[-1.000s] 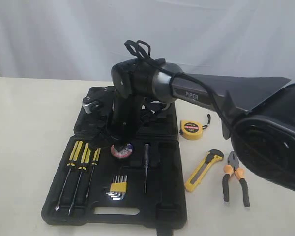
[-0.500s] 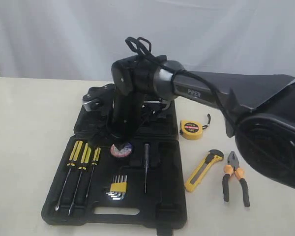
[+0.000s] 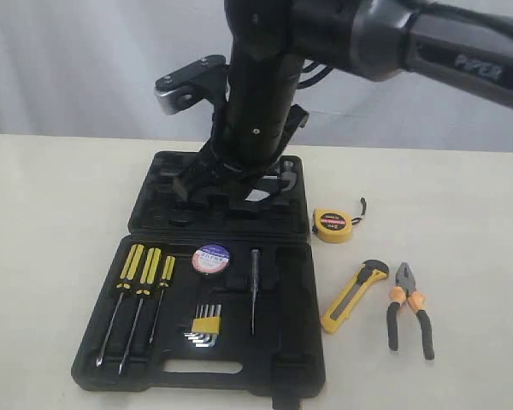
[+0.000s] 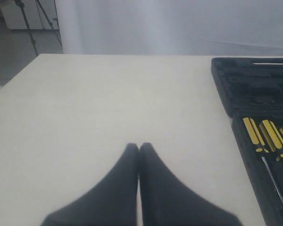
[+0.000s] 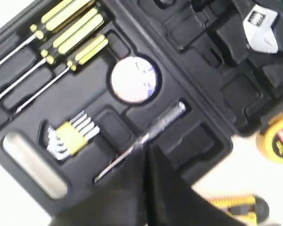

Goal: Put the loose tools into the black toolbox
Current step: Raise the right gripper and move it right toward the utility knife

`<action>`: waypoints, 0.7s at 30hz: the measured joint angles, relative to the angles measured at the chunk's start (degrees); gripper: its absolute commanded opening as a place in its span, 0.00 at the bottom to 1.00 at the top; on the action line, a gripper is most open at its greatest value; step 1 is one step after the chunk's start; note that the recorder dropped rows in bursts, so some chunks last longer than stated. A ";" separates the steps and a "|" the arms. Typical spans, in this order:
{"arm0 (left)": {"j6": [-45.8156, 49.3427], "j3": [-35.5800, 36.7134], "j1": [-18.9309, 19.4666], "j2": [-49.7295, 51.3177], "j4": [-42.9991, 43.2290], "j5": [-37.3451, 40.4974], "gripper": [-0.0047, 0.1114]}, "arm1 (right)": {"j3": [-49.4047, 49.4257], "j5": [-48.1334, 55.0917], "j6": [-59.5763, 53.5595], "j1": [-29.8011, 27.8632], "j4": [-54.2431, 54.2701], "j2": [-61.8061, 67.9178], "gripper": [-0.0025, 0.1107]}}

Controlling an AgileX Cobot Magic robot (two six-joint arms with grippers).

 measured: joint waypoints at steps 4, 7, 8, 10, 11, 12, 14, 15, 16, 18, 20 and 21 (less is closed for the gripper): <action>0.00 0.00 0.00 0.00 0.00 0.00 0.04 | 10.34 0.00 0.10 0.00 -1.92 -8.88 0.02; 0.00 0.00 0.00 0.00 0.00 0.00 0.04 | 20.27 0.18 2.22 -0.95 -4.20 -16.41 0.02; 0.00 0.00 0.00 0.00 0.00 0.00 0.04 | 24.97 -1.06 3.28 -3.08 -4.65 -20.01 0.02; 0.00 0.00 0.00 0.00 0.00 0.00 0.04 | 32.81 -4.51 4.09 -8.12 -5.04 -25.64 0.02; 0.00 0.00 0.00 0.00 0.00 0.00 0.04 | 35.31 -5.74 4.68 -10.05 -5.04 -27.27 0.02; 0.00 0.00 0.00 0.00 0.00 0.00 0.04 | 39.27 -8.31 6.37 -13.51 -4.88 -29.83 0.02; 0.00 0.00 0.00 0.00 0.00 0.00 0.04 | 43.38 -12.02 9.20 -17.57 -4.72 -31.48 0.02; 0.00 0.00 0.00 0.00 0.00 0.00 0.04 | 44.28 -12.84 10.51 -18.75 -4.72 -31.62 0.02; 0.00 0.00 0.00 0.00 0.00 0.00 0.04 | 44.50 -13.25 11.16 -19.17 -4.59 -31.37 0.02; 0.00 0.00 0.00 0.00 0.00 0.00 0.04 | 44.63 -14.49 13.45 -19.28 -4.34 -29.96 0.02; 0.00 0.00 0.00 0.00 0.00 0.00 0.04 | 44.63 -16.17 16.09 -19.28 -4.25 -27.67 0.02; 0.00 0.00 0.00 0.00 0.00 0.00 0.04 | 44.63 -17.15 17.29 -19.32 -4.25 -26.16 0.02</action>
